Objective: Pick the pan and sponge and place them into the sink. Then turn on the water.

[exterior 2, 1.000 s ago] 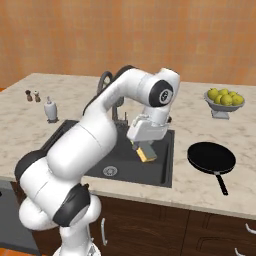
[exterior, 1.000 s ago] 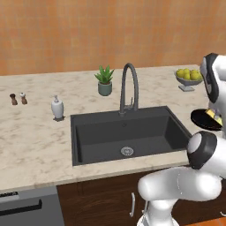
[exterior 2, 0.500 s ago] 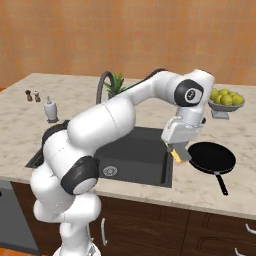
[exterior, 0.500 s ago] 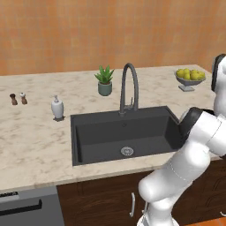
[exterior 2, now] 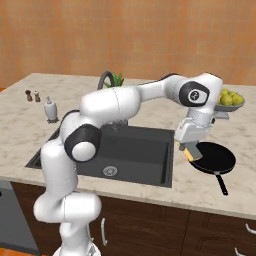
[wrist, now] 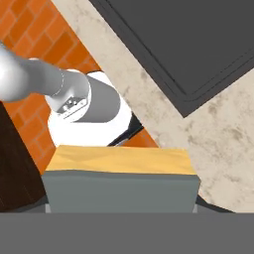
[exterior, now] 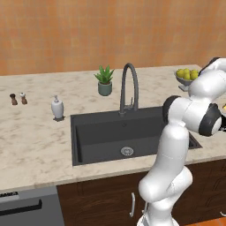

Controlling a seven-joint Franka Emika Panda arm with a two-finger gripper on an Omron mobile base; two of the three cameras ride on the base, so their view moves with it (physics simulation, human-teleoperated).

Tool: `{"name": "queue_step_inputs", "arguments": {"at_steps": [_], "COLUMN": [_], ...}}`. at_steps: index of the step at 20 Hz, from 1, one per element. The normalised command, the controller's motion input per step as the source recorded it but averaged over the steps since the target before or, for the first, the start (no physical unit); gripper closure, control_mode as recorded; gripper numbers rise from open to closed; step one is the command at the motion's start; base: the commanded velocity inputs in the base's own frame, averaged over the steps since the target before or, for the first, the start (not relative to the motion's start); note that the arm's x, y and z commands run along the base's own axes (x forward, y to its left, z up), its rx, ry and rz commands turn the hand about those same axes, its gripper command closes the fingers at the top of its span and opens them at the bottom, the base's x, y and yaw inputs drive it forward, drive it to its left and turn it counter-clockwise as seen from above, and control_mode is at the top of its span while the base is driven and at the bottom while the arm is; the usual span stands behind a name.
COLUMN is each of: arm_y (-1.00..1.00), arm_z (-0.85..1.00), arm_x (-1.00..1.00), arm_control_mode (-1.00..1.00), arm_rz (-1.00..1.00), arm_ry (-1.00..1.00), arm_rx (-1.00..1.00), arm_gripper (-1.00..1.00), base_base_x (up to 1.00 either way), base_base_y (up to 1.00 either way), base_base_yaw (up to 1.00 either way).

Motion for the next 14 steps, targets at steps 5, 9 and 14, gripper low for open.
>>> {"name": "queue_step_inputs", "arguments": {"at_steps": [5,9,14], "arm_y": [-0.26,-0.09,-0.14], "arm_z": [-0.20,-0.11,0.00], "arm_x": [0.23,0.26,0.19], "arm_control_mode": [-1.00,-1.00,-1.00], "arm_rz": [0.00,0.00,0.00], "arm_ry": [0.00,0.00,0.00], "arm_rx": [0.06,0.13,0.12], "arm_gripper": [1.00,1.00,1.00], "base_base_x": [0.00,0.00,0.00], "base_base_y": [0.00,0.00,0.00], "base_base_yaw": [0.00,0.00,0.00]}}
